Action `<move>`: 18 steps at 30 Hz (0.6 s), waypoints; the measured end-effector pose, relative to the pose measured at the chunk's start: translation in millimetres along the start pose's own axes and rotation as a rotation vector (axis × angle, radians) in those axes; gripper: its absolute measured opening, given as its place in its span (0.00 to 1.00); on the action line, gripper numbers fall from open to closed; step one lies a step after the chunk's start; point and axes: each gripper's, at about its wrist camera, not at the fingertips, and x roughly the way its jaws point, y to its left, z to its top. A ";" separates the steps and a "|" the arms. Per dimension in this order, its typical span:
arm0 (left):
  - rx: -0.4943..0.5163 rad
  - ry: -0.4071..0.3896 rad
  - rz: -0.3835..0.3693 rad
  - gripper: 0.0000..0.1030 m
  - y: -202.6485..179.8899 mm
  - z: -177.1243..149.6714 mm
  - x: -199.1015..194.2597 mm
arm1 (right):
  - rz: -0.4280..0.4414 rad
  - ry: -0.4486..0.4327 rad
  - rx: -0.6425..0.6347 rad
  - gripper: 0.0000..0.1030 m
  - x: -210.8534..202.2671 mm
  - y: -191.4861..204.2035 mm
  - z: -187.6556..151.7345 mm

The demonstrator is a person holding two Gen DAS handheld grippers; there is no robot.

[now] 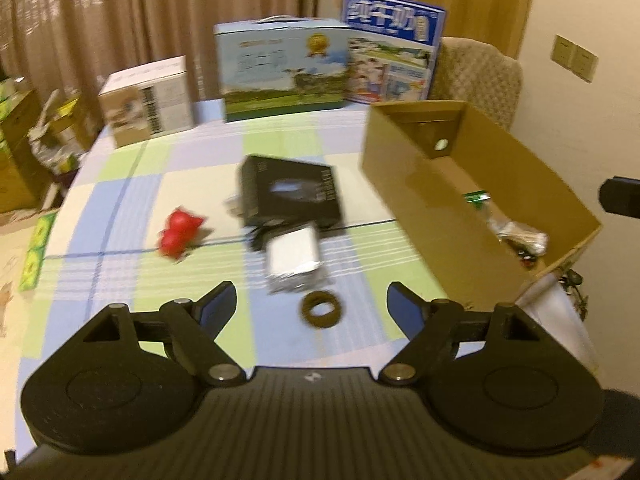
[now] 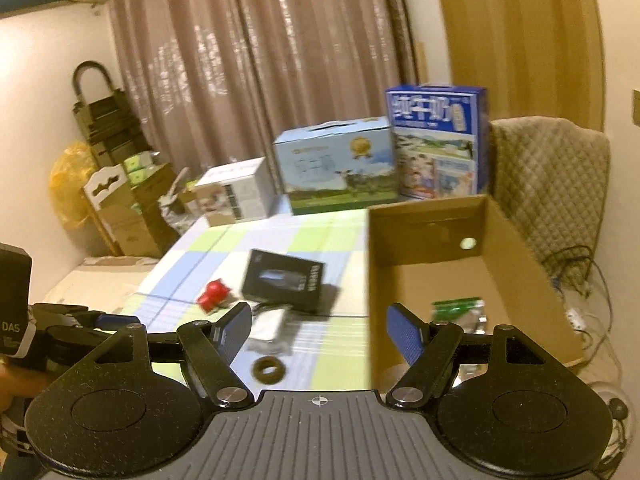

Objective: Organize objects
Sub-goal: 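Release the cup and cotton swab bag into the cardboard box, then move both tools back toward the table items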

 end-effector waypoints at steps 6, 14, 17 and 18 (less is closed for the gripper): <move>-0.028 0.005 0.046 0.78 42.7 -20.5 -13.9 | 0.020 0.020 -0.037 0.70 20.8 41.5 -12.6; -0.077 -0.003 0.094 0.80 90.4 -34.9 -15.6 | 0.011 0.080 -0.068 0.70 62.0 71.5 -37.7; -0.105 -0.003 0.101 0.81 103.8 -38.2 -11.5 | 0.008 0.099 -0.074 0.70 78.4 75.9 -46.8; -0.113 -0.002 0.105 0.81 106.6 -38.9 -9.1 | 0.006 0.101 -0.071 0.70 82.2 75.9 -48.8</move>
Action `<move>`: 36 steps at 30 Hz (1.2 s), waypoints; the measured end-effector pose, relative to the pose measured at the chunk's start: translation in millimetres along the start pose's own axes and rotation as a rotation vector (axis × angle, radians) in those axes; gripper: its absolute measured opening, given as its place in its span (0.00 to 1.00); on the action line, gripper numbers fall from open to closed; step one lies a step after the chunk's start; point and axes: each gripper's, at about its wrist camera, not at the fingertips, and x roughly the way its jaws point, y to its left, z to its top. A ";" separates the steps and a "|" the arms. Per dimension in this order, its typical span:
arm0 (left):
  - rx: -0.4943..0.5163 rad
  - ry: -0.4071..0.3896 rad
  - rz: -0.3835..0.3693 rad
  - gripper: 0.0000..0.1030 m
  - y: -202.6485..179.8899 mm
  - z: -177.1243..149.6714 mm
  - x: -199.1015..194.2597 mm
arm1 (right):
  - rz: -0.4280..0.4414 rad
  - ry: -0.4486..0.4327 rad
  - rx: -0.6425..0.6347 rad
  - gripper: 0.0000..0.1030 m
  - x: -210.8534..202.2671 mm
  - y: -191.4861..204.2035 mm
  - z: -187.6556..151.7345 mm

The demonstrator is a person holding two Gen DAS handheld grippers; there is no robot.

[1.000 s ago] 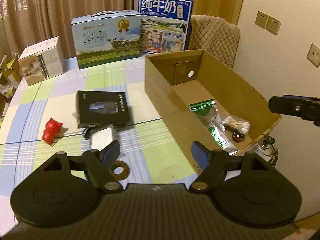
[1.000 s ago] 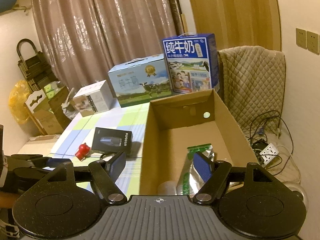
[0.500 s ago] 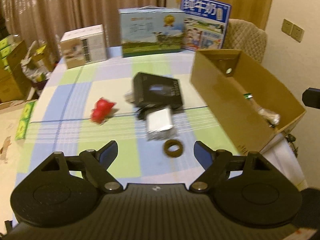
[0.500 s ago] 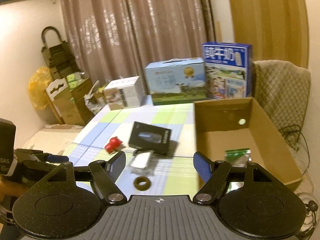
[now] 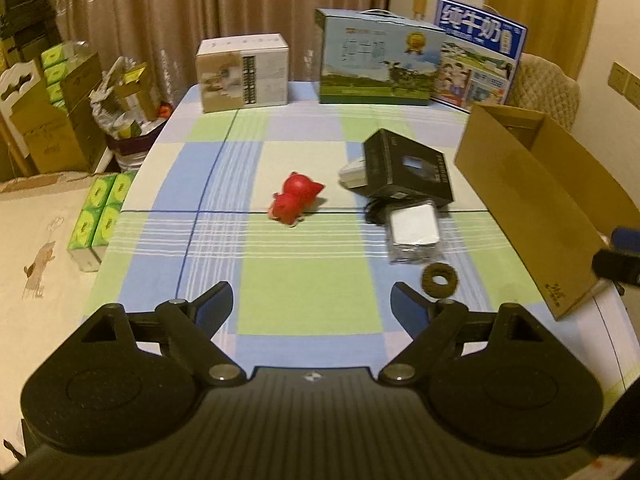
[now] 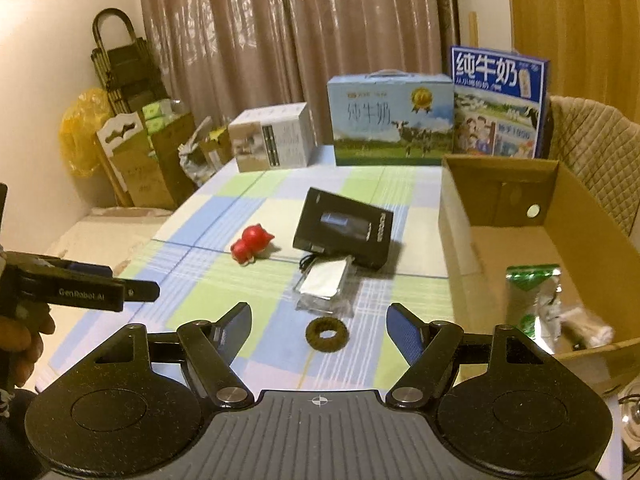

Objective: Organize objects
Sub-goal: 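Move both tools back toward the table items, then grasp the brown knitted ring with the right gripper while the left gripper grasps the clear plastic box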

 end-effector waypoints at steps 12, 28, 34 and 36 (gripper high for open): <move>-0.016 0.000 0.032 0.94 7.9 7.4 60.6 | -0.024 0.094 -0.022 0.69 89.5 -6.0 -20.8; -0.016 0.065 0.004 0.97 1.6 11.3 136.8 | 0.011 0.171 -0.085 0.63 167.2 -19.8 -37.2; 0.011 0.065 -0.004 0.97 -6.9 13.5 147.1 | -0.005 0.180 -0.140 0.47 181.4 -14.1 -43.2; 0.013 0.069 -0.005 0.97 -8.2 14.7 149.6 | -0.008 0.174 -0.155 0.38 181.7 -11.3 -44.2</move>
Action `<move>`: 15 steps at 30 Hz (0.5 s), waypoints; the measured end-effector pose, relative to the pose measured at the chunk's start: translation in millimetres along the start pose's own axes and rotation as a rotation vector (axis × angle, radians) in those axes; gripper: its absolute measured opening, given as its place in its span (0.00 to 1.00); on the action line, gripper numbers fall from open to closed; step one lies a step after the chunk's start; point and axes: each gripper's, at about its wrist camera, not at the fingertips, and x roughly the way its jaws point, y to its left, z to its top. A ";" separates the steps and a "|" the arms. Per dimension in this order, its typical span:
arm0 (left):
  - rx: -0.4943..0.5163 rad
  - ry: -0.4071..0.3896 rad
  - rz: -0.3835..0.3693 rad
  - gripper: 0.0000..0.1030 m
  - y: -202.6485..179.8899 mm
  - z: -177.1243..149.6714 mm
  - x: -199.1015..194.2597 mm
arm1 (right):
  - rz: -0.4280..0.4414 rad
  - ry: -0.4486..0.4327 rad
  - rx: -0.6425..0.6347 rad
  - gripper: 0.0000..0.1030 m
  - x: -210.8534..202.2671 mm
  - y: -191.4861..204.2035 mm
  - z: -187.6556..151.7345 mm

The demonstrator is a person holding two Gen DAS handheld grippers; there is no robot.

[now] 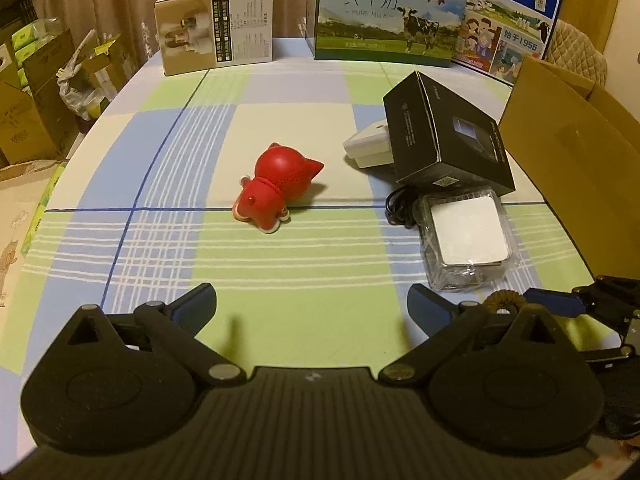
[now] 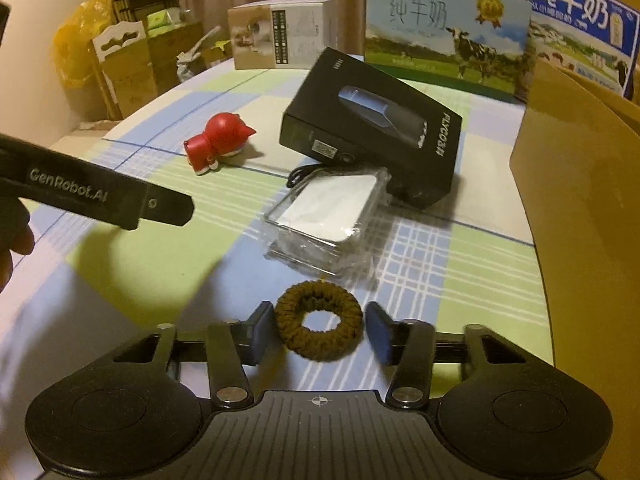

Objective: Organize objects
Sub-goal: 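Grasp the brown knitted ring with the right gripper while the left gripper grasps the clear plastic box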

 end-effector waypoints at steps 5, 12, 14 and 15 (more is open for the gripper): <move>0.002 0.007 -0.011 0.97 -2.0 1.1 2.6 | -0.022 0.011 0.015 0.15 -3.4 2.5 0.2; 0.013 0.018 -0.053 0.97 -11.8 0.8 4.5 | -0.110 -0.023 0.109 0.15 -28.9 -19.0 4.6; 0.016 0.016 -0.078 0.97 -17.8 2.6 4.6 | -0.127 -0.031 0.152 0.15 -33.4 -30.7 6.8; 0.016 0.013 -0.094 0.97 -21.1 3.7 4.8 | -0.134 -0.033 0.172 0.15 -34.8 -35.7 7.4</move>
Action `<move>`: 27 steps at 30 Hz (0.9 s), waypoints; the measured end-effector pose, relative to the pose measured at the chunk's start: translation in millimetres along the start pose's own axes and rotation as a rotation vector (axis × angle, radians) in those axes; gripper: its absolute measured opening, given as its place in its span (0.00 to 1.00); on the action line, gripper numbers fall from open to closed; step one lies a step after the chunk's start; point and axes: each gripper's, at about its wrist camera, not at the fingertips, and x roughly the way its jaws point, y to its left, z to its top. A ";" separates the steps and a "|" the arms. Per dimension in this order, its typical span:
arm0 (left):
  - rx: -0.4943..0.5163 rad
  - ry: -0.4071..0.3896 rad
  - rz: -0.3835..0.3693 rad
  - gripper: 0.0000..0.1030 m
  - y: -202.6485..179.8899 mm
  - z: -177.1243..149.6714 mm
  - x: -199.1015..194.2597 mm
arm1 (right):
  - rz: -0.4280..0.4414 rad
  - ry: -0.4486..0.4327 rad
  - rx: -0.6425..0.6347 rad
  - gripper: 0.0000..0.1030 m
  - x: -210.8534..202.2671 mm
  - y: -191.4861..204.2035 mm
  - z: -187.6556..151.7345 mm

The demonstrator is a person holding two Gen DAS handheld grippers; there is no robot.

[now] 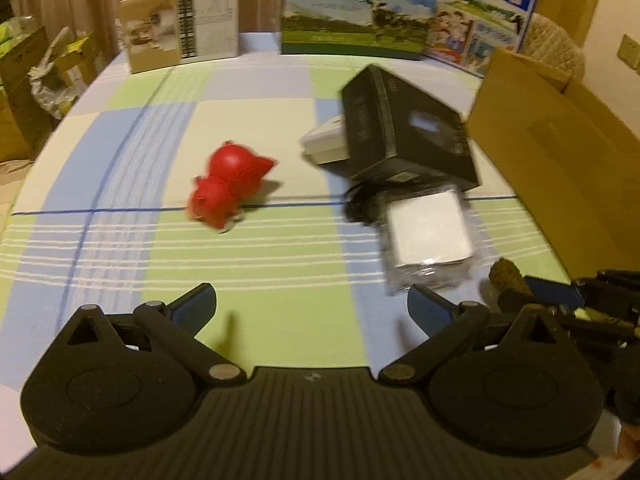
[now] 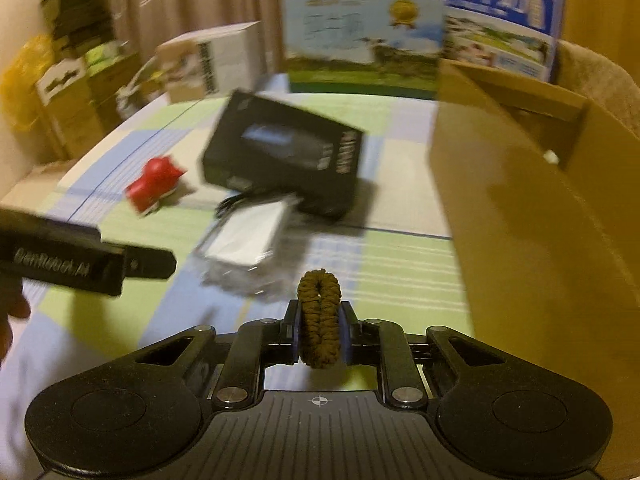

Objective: Organize objects
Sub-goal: 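Grasp the brown knitted ring with the right gripper while the left gripper grasps the clear plastic box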

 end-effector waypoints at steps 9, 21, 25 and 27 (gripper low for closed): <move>-0.005 -0.014 -0.105 0.97 -33.6 16.2 20.8 | -0.020 0.020 0.052 0.15 -3.0 -19.8 -0.7; -0.028 0.009 -0.153 0.88 -49.4 27.5 51.5 | -0.009 0.034 0.084 0.15 1.5 -23.7 -0.5; 0.001 0.034 -0.129 0.79 -52.9 27.4 58.4 | -0.007 0.039 0.085 0.15 2.5 -23.4 -0.3; -0.009 0.051 -0.140 0.65 -50.2 27.1 61.4 | -0.005 0.038 0.086 0.15 2.5 -23.0 0.2</move>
